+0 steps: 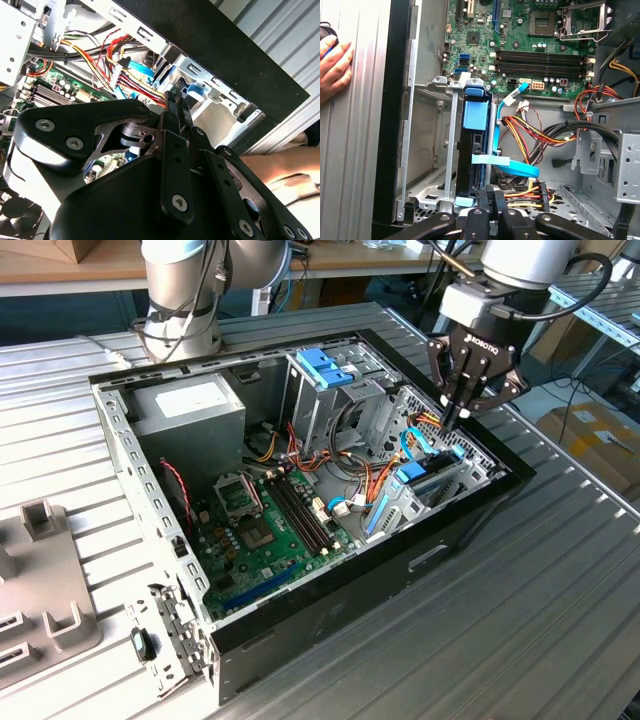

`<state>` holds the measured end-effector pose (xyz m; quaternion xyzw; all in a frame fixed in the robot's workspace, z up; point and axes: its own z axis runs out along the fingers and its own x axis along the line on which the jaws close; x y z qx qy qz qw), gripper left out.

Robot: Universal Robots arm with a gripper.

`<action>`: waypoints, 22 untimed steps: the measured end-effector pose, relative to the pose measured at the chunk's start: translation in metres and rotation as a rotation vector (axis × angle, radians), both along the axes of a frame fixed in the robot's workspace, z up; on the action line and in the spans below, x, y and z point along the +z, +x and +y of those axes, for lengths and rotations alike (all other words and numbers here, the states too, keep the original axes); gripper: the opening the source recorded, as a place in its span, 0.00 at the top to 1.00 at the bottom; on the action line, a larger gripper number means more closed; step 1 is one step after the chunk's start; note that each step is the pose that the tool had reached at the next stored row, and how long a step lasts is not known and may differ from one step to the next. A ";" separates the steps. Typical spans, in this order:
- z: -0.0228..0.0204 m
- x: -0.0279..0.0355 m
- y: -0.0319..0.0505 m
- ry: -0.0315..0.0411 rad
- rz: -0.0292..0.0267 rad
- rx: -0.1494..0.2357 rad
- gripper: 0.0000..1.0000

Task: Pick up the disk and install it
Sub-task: 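Insert the second disk wire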

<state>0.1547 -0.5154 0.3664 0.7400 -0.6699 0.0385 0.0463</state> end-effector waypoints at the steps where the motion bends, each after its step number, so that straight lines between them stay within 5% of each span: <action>1: 0.0000 -0.0002 0.0000 0.0000 0.0000 0.000 0.84; 10: -0.0007 -0.0005 -0.0001 0.0001 0.0000 0.000 0.84; 16: -0.0071 -0.0011 -0.0002 0.0001 0.0000 0.000 0.84; 22: -0.0081 -0.0066 -0.0044 0.0001 -0.0002 -0.012 0.84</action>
